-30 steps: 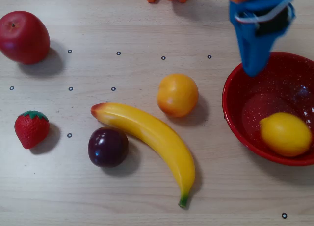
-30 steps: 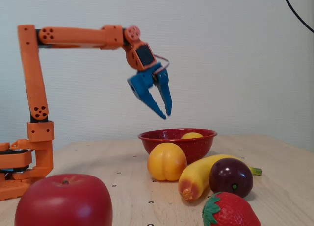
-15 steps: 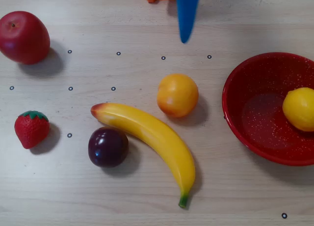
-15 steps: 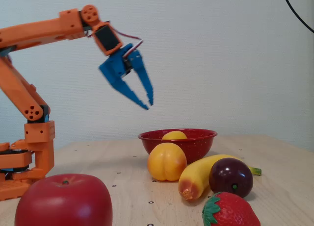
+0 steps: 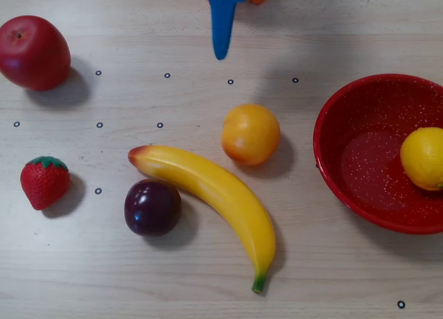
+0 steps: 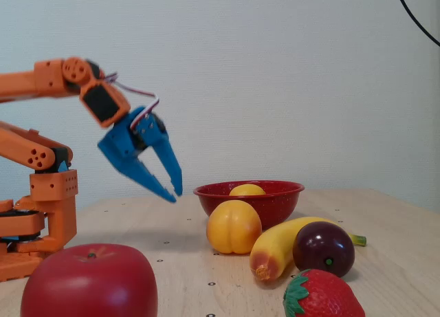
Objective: Put the lemon in the red bowl.
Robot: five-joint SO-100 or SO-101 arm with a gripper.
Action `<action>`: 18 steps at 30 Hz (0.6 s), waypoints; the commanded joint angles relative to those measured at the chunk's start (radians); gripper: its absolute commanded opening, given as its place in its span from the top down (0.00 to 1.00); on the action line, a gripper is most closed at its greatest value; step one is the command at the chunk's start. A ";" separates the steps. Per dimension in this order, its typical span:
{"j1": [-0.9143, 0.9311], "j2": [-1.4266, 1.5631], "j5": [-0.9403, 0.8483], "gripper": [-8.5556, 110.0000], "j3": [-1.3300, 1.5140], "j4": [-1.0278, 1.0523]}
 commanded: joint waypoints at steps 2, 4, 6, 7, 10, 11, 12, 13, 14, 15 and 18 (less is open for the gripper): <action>-0.035 0.109 -0.009 0.93 0.074 -0.114; -0.037 0.163 -0.015 0.93 0.167 -0.175; -0.041 0.218 -0.026 0.93 0.265 -0.244; -0.043 0.244 -0.023 0.93 0.314 -0.279; -0.051 0.308 -0.020 0.93 0.428 -0.359; -0.052 0.324 -0.020 0.93 0.453 -0.377; -0.054 0.339 -0.021 0.93 0.476 -0.394; -0.055 0.354 -0.025 0.93 0.497 -0.411; -0.055 0.368 -0.023 0.93 0.520 -0.428; -0.057 0.379 -0.032 0.93 0.528 -0.425; -0.046 0.408 -0.057 0.93 0.528 -0.371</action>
